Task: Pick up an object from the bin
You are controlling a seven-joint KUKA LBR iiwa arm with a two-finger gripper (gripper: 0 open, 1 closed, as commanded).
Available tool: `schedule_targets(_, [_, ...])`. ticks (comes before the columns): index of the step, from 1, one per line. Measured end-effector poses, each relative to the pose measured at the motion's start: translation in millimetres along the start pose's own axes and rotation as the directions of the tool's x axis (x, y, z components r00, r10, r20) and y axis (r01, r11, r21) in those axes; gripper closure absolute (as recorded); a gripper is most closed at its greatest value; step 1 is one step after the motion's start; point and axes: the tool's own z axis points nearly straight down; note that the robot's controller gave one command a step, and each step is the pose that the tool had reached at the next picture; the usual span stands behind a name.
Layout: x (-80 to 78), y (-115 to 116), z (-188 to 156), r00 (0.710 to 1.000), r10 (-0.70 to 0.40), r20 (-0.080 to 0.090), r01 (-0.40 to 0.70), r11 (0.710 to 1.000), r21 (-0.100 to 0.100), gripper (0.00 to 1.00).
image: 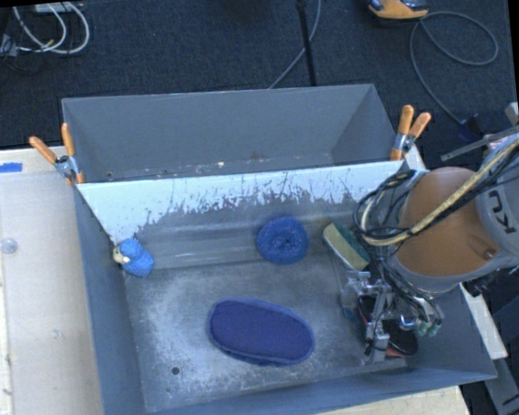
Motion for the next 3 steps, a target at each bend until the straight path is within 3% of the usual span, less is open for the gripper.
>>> schedule_targets(1, [-3.2, -19, -22, 0.984, 0.181, 0.007, -0.181, 0.984, -0.001, 0.0])
schedule_targets(2, [-10.0, -63, 14, 0.956, 0.293, 0.006, -0.293, 0.956, -0.01, 0.0])
schedule_targets(3, [-12.6, -44, 13, 0.959, 0.282, 0.032, -0.282, 0.959, -0.007, 1.0])
